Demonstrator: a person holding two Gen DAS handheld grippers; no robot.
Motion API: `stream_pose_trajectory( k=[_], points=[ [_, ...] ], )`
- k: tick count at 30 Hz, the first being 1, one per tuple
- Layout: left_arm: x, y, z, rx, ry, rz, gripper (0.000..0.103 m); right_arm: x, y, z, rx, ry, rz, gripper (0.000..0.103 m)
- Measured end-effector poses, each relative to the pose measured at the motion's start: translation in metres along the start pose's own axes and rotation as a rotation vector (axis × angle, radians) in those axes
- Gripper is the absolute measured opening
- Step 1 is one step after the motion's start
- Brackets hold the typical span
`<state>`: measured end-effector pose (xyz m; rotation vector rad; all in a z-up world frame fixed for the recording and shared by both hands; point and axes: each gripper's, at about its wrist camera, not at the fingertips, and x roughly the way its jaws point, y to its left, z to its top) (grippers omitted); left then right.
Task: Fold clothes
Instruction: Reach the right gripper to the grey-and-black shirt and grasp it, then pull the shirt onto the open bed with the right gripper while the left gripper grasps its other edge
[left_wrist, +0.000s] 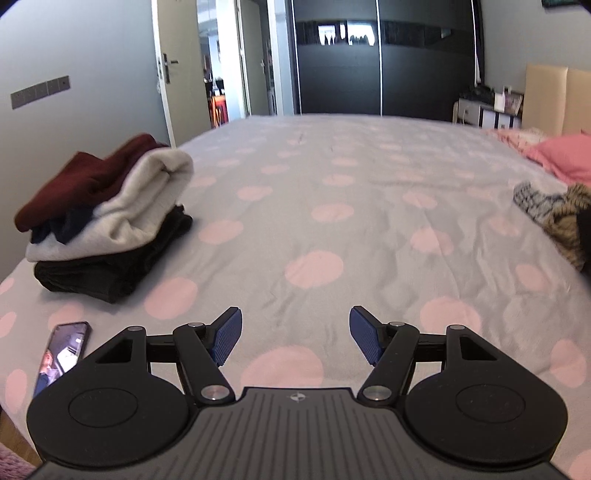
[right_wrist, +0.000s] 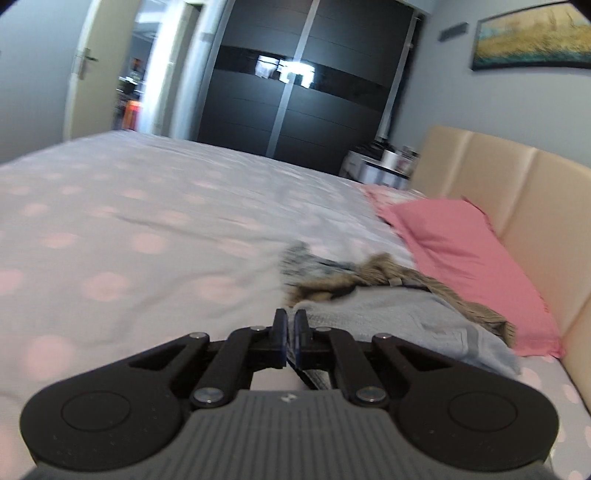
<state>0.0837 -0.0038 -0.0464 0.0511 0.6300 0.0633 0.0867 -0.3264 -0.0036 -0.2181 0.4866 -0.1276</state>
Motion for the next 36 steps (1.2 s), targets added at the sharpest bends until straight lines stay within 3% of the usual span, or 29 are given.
stream_pose_trajectory(
  k=[7, 12, 15, 20, 21, 22, 26, 29, 33, 36],
  points=[
    [-0.027, 0.032, 0.007, -0.044, -0.072, 0.029, 0.064, -0.081, 0.074, 0.003, -0.009, -0.017, 0.257, 0.005],
    [-0.041, 0.052, 0.009, -0.048, -0.104, 0.053, 0.064, -0.124, 0.142, 0.006, -0.040, -0.039, 0.508, 0.005],
    [-0.048, 0.062, 0.008, -0.035, -0.115, 0.057, 0.064, -0.130, 0.172, 0.002, -0.061, 0.018, 0.559, 0.005],
    [-0.045, 0.058, -0.002, -0.001, -0.068, -0.007, 0.064, -0.122, 0.172, -0.023, -0.051, 0.175, 0.563, 0.014],
    [-0.043, 0.056, -0.005, 0.008, -0.057, -0.021, 0.064, -0.123, 0.166, -0.027, -0.048, 0.192, 0.557, 0.028],
    [-0.042, 0.053, -0.007, 0.021, -0.047, -0.041, 0.064, -0.124, 0.157, -0.029, -0.038, 0.203, 0.549, 0.036],
    [-0.041, 0.025, -0.010, 0.103, -0.030, -0.169, 0.064, -0.127, 0.118, -0.034, -0.006, 0.231, 0.504, 0.038],
    [-0.036, -0.003, -0.009, 0.150, 0.006, -0.288, 0.064, -0.118, 0.080, -0.035, -0.028, 0.231, 0.411, 0.043],
    [-0.022, -0.043, -0.010, 0.221, 0.077, -0.428, 0.064, -0.082, 0.025, -0.043, -0.080, 0.278, 0.290, 0.043],
    [-0.008, -0.072, -0.011, 0.299, 0.093, -0.481, 0.064, -0.048, -0.009, -0.053, -0.123, 0.334, 0.287, 0.041]
  ],
)
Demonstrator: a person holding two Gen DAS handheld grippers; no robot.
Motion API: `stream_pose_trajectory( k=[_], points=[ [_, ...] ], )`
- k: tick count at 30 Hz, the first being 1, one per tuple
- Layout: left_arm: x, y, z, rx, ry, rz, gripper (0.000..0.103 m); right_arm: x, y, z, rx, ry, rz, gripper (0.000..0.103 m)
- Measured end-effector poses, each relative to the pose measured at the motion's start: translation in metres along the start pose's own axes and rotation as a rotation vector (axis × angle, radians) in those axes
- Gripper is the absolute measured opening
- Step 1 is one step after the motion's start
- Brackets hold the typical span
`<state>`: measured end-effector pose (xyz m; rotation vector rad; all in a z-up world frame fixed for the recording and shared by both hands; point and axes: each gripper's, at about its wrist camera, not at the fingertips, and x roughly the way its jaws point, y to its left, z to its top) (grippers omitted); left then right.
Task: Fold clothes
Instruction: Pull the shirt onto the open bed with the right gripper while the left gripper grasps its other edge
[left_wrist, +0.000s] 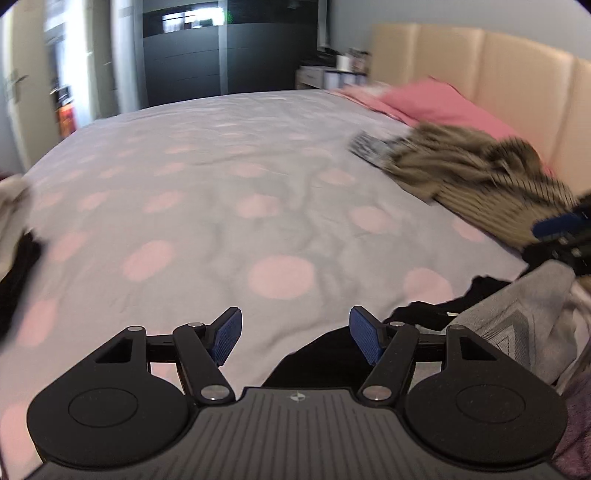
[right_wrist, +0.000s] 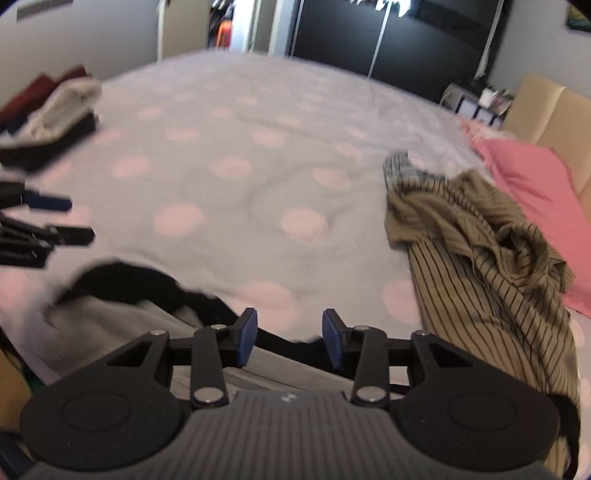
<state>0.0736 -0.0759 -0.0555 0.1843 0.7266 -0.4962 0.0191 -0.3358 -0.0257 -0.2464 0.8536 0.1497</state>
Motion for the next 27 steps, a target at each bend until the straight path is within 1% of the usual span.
stream_pose_trajectory(
  k=[3, 6, 8, 11, 12, 14, 15, 16, 17, 18, 19, 21, 23, 25, 27],
  points=[
    [0.027, -0.011, 0.001, 0.077, 0.050, -0.060, 0.063, 0.030, -0.029, -0.003, -0.009, 0.059, 0.027, 0.039],
    [0.049, -0.019, -0.004, 0.136, 0.102, -0.113, 0.062, 0.062, -0.051, -0.005, -0.014, 0.118, 0.076, 0.040],
    [0.060, -0.019, -0.007, 0.141, 0.128, -0.129, 0.062, 0.080, -0.061, -0.009, -0.016, 0.155, 0.122, 0.041],
    [0.076, -0.020, -0.013, 0.150, 0.174, -0.133, 0.061, 0.103, -0.070, -0.017, 0.001, 0.214, 0.183, 0.042],
    [0.081, -0.020, -0.015, 0.145, 0.190, -0.137, 0.056, 0.109, -0.071, -0.020, 0.014, 0.229, 0.203, 0.044],
    [0.083, -0.019, -0.019, 0.127, 0.189, -0.144, 0.054, 0.116, -0.075, -0.027, 0.051, 0.243, 0.233, 0.044],
    [0.083, -0.019, -0.021, 0.121, 0.185, -0.149, 0.049, 0.116, -0.077, -0.029, 0.068, 0.237, 0.247, 0.042],
    [0.082, -0.020, -0.021, 0.124, 0.183, -0.159, 0.039, 0.115, -0.079, -0.030, 0.081, 0.236, 0.266, 0.032],
    [0.080, -0.021, -0.021, 0.127, 0.183, -0.170, 0.032, 0.114, -0.080, -0.031, 0.092, 0.237, 0.288, 0.022],
    [0.079, -0.022, -0.021, 0.131, 0.182, -0.182, 0.016, 0.111, -0.079, -0.031, 0.094, 0.236, 0.303, 0.007],
    [0.077, -0.021, -0.021, 0.124, 0.181, -0.190, 0.007, 0.107, -0.076, -0.031, 0.086, 0.228, 0.294, 0.007],
    [0.072, -0.017, -0.019, 0.084, 0.173, -0.189, 0.005, 0.099, -0.072, -0.029, 0.075, 0.203, 0.271, 0.006],
    [0.063, -0.011, -0.015, 0.052, 0.131, -0.156, 0.005, 0.084, -0.071, -0.022, 0.091, 0.134, 0.230, 0.005],
    [0.049, -0.004, -0.006, 0.020, 0.084, -0.128, 0.004, 0.065, -0.069, -0.010, 0.094, 0.050, 0.179, 0.005],
    [0.032, 0.004, 0.007, -0.007, 0.025, -0.096, 0.004, 0.042, -0.064, 0.006, 0.084, -0.051, 0.127, 0.005]
  ],
)
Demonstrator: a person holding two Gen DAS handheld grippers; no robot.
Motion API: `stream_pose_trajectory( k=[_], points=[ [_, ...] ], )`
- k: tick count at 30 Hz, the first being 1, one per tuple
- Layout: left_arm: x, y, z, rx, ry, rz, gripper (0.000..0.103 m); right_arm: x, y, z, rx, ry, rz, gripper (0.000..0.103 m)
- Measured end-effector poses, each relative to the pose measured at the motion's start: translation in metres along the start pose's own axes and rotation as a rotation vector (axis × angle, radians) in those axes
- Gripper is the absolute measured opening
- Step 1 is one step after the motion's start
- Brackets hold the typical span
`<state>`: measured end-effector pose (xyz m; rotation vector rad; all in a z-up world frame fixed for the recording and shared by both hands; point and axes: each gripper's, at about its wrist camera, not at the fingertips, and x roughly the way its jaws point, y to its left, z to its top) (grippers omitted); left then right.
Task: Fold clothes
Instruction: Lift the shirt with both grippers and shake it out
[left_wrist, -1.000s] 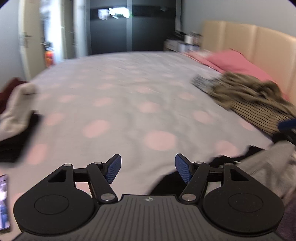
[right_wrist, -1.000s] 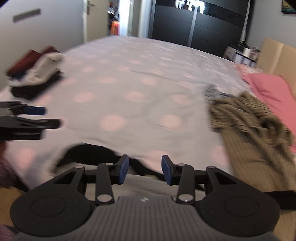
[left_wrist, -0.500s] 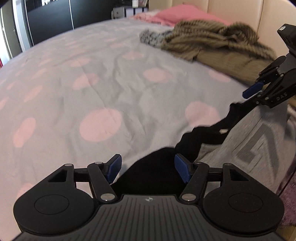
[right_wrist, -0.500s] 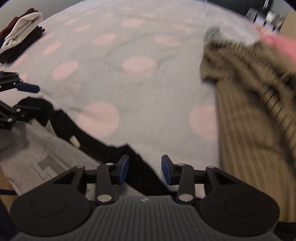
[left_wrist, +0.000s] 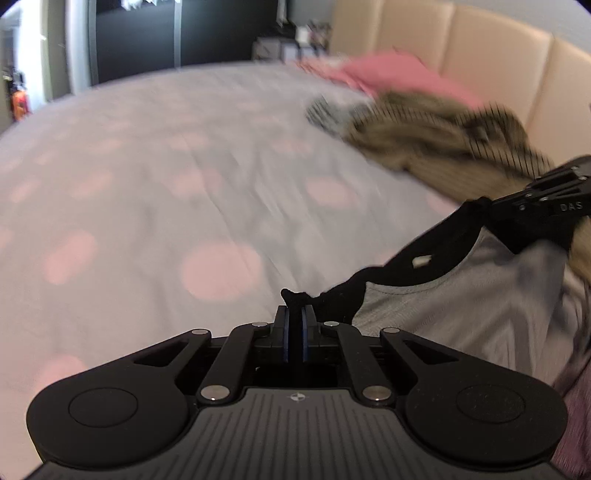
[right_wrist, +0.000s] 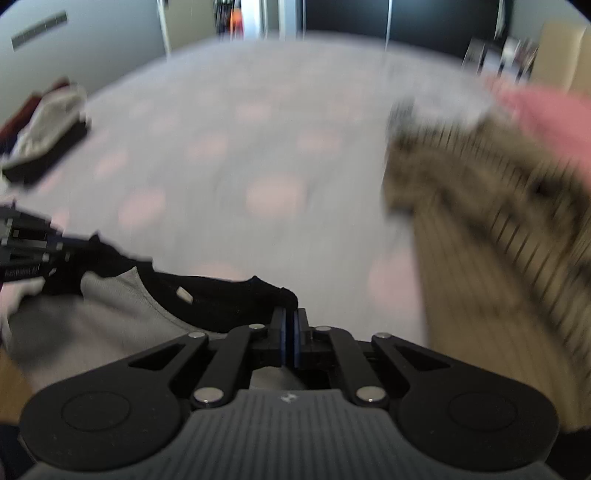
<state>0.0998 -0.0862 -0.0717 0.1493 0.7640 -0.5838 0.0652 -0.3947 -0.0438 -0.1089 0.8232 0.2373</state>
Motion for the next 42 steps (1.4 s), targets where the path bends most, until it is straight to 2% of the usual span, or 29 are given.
stream_pose_trajectory(
  k=[5, 10, 17, 21, 25, 34, 38, 42],
  points=[
    [-0.069, 0.019, 0.038, -0.067, -0.204, 0.052, 0.004, -0.063, 0.035, 0.052, -0.063, -0.258, -0.121, 0.005],
    [-0.154, 0.038, 0.076, -0.097, -0.416, 0.092, 0.004, -0.138, 0.075, 0.097, -0.110, -0.516, -0.189, 0.004],
    [-0.270, 0.046, 0.125, -0.032, -0.662, 0.102, 0.004, -0.234, 0.128, 0.143, -0.124, -0.831, -0.264, 0.004],
    [-0.329, 0.043, 0.146, 0.000, -0.768, 0.076, 0.004, -0.284, 0.149, 0.152, -0.134, -0.960, -0.298, 0.004],
    [-0.371, 0.035, 0.160, 0.052, -0.817, 0.081, 0.004, -0.324, 0.166, 0.155, -0.137, -1.059, -0.315, 0.004],
    [-0.435, 0.015, 0.162, 0.120, -0.891, 0.155, 0.004, -0.369, 0.199, 0.150, -0.158, -1.217, -0.269, 0.004],
    [-0.442, 0.011, 0.167, 0.154, -0.905, 0.202, 0.004, -0.377, 0.205, 0.164, -0.184, -1.225, -0.255, 0.004],
    [-0.424, 0.020, 0.185, 0.142, -0.837, 0.228, 0.004, -0.361, 0.205, 0.186, -0.210, -1.162, -0.249, 0.004]
  ],
)
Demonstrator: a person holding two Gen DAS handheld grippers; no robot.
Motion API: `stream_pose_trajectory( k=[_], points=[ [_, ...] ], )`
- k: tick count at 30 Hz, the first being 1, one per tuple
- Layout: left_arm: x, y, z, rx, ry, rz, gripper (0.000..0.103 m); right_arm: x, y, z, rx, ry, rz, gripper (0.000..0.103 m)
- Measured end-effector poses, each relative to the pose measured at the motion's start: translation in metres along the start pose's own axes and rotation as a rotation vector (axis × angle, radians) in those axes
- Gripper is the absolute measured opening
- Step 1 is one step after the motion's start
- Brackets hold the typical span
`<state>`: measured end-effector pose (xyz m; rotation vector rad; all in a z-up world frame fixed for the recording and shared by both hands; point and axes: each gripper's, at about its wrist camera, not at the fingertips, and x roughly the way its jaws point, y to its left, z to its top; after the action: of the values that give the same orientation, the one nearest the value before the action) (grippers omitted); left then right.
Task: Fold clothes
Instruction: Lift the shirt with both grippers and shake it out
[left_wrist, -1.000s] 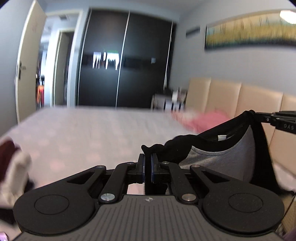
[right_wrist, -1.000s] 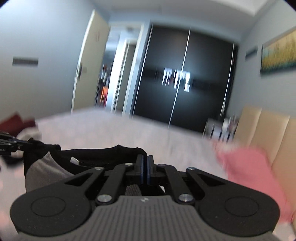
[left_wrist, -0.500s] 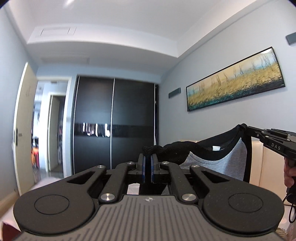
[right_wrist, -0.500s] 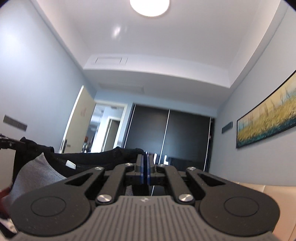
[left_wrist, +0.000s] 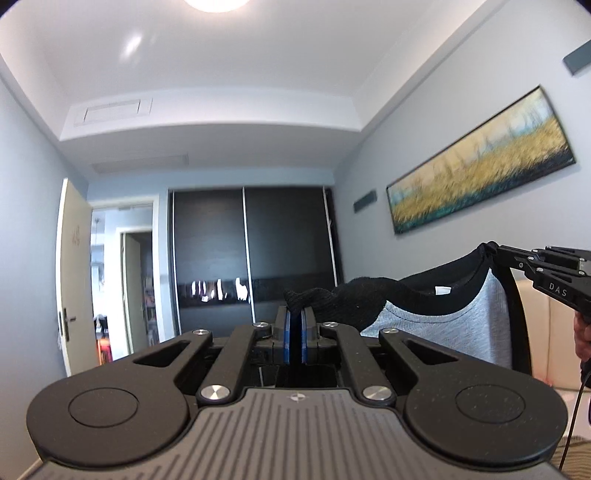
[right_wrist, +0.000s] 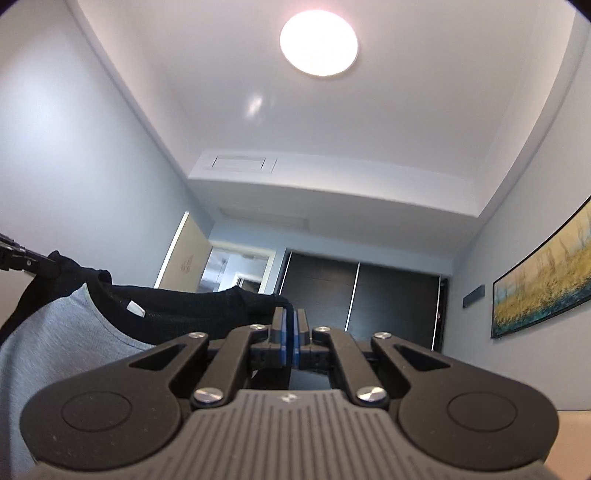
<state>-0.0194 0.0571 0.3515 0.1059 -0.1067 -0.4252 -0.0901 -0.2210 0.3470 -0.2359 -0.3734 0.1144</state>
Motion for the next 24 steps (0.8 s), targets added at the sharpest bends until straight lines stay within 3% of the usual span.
stream_pose_trajectory(
  k=[7, 11, 13, 17, 20, 24],
  points=[
    [0.081, 0.020, -0.053, -0.025, 0.185, 0.023, 0.004, 0.076, 0.007, -0.068, -0.027, 0.198, 0.014, 0.004],
    [0.136, 0.027, -0.076, -0.049, 0.223, 0.066, 0.004, 0.130, 0.003, -0.101, -0.044, 0.273, -0.034, 0.004],
    [0.151, 0.029, -0.076, -0.072, 0.196, 0.080, 0.004, 0.149, -0.002, -0.106, -0.044, 0.265, -0.069, 0.004],
    [0.155, 0.033, -0.068, -0.075, 0.106, 0.092, 0.004, 0.165, -0.011, -0.098, -0.034, 0.190, -0.094, 0.004],
    [0.149, 0.034, -0.075, -0.060, 0.138, 0.082, 0.004, 0.165, -0.011, -0.098, -0.047, 0.201, -0.067, 0.004],
    [0.144, 0.035, -0.102, -0.035, 0.223, 0.059, 0.004, 0.155, -0.007, -0.123, -0.044, 0.278, -0.018, 0.004]
  ],
)
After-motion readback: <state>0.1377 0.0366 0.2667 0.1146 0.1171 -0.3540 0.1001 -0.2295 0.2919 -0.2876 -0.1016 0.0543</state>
